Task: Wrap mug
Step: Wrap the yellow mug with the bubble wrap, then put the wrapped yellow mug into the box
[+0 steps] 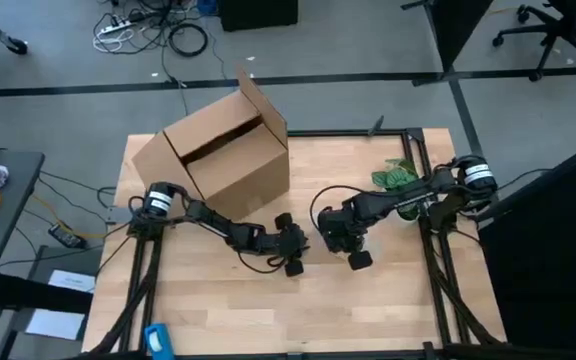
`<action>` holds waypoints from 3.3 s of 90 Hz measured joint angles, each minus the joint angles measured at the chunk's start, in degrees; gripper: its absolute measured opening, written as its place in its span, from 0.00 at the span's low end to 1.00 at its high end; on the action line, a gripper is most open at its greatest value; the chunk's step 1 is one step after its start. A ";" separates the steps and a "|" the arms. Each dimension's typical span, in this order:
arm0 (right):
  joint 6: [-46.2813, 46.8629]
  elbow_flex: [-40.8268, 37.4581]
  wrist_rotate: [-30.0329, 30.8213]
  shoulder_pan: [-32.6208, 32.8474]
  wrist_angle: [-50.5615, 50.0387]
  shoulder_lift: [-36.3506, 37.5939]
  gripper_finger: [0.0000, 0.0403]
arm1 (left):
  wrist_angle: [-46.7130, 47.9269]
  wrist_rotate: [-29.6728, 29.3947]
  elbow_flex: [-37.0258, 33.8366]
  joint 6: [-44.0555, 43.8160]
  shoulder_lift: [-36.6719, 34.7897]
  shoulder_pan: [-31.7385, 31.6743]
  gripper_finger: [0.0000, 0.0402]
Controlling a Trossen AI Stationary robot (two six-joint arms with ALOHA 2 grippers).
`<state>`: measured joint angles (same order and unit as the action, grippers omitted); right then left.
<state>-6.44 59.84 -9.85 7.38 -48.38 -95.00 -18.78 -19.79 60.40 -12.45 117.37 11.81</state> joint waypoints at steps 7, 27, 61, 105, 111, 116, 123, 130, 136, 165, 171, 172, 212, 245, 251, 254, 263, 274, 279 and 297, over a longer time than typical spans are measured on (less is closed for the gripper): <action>0.40 1.58 0.73 0.01 -2.64 2.86 0.00 | 1.79 0.06 -0.04 -0.01 -0.85 0.00 0.25; 3.22 4.28 4.02 0.06 -10.75 13.06 0.00 | 3.28 0.11 -0.14 0.17 -2.37 0.04 0.25; 9.25 -1.84 16.02 0.17 -6.72 12.71 0.00 | 2.76 -0.17 -0.07 -0.13 -2.41 0.02 0.25; 10.08 -2.53 14.05 2.10 -4.63 6.86 0.03 | 4.68 -0.26 -0.03 -1.33 -2.61 1.00 0.25; 9.86 -0.24 14.56 2.38 -9.25 8.63 0.07 | 5.40 -0.26 -0.01 -1.41 -2.90 1.36 0.25; 9.99 1.88 14.54 2.69 -12.28 10.11 0.11 | 6.49 -0.25 -0.02 -1.65 -3.64 1.69 0.25; 11.90 4.67 14.53 2.79 -16.17 11.36 0.18 | 6.49 0.03 0.00 -2.71 -4.72 2.01 0.25; 15.24 7.17 14.32 2.85 -20.46 12.74 0.27 | 6.85 0.85 0.00 -3.03 -6.02 2.47 0.25; 18.20 8.39 14.32 3.60 -20.54 13.97 0.34 | 6.97 1.04 0.00 -3.02 -6.98 3.05 0.25; 33.87 7.89 9.99 9.59 -16.05 13.56 0.61 | 6.52 1.26 0.00 -2.70 -9.45 5.58 0.25; 35.92 6.53 10.02 10.47 -14.01 13.26 0.66 | 6.31 1.23 0.00 -2.61 -9.50 5.82 0.25; 36.18 6.18 9.99 10.50 -13.66 13.13 0.67 | 6.30 1.20 0.00 -2.52 -9.50 5.86 0.25; 39.81 -3.80 12.58 7.27 -2.25 -0.64 0.75 | 2.00 0.99 0.02 0.20 -9.66 8.21 0.25; 38.20 -2.47 13.17 8.89 -2.76 -1.28 0.15 | 1.80 -4.96 0.00 10.55 -21.78 16.65 0.25; 36.74 -1.80 11.87 8.76 -3.36 -1.22 0.12 | 1.13 -7.66 0.00 14.89 -24.78 18.21 0.25; 36.31 -1.02 11.46 8.87 -3.95 -1.08 0.12 | -0.03 -9.47 0.00 17.36 -26.34 18.91 0.25; 33.04 3.43 10.42 9.73 -6.59 -0.76 0.12 | -5.02 -16.28 0.00 24.41 -30.92 20.22 0.25; 26.22 11.85 11.06 11.21 -5.92 2.69 0.10 | -9.39 -33.48 0.03 30.60 -36.81 20.42 0.25; 22.49 15.28 12.36 11.67 -5.91 4.10 0.09 | -8.93 -44.96 0.02 32.66 -39.40 19.67 0.25; 9.10 23.48 19.20 12.00 -2.46 10.15 0.09 | 0.05 -69.94 0.00 36.88 -47.50 12.77 0.25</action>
<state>2.66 83.32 9.35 19.38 -50.84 -84.84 -18.73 -89.74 60.40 24.43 69.87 24.58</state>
